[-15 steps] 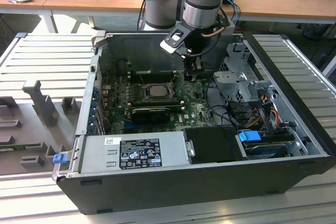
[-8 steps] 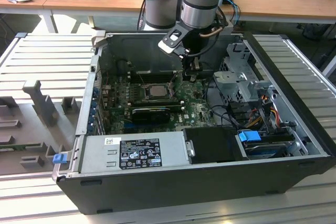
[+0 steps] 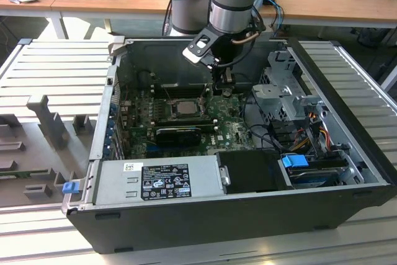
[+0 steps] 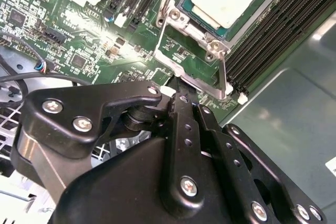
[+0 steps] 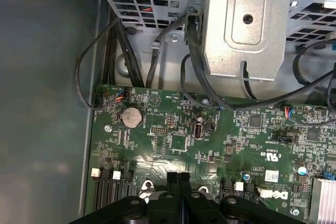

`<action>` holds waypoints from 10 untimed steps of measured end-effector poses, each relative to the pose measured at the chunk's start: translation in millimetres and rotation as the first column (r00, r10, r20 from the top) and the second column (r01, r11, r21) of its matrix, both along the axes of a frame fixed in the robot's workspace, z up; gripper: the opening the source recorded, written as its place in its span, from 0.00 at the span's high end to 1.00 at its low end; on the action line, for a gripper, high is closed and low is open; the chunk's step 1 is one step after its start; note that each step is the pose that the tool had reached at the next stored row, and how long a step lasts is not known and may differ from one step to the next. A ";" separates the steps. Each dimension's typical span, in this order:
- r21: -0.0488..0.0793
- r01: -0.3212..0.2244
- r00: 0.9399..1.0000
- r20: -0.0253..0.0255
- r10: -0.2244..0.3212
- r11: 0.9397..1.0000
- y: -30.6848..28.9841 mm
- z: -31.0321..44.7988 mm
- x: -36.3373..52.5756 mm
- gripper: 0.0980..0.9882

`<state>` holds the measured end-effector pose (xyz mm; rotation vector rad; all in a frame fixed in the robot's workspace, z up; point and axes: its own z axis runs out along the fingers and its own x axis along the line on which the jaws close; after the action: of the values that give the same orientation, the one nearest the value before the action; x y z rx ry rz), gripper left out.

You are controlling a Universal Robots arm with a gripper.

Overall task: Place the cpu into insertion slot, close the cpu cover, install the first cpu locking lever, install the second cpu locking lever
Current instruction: 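Close the cpu cover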

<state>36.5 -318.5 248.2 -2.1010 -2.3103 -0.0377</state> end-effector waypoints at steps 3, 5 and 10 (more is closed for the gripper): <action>0.000 0.000 1.000 0.000 0.000 1.000 0.0 0.0 -3.5 0.99; 0.000 0.000 1.000 0.000 0.000 1.000 0.0 0.0 -5.1 0.99; 0.000 0.000 1.000 0.000 0.000 1.000 0.0 0.0 -9.6 0.99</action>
<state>27.0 -318.5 248.2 -2.1010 -2.3104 -0.0379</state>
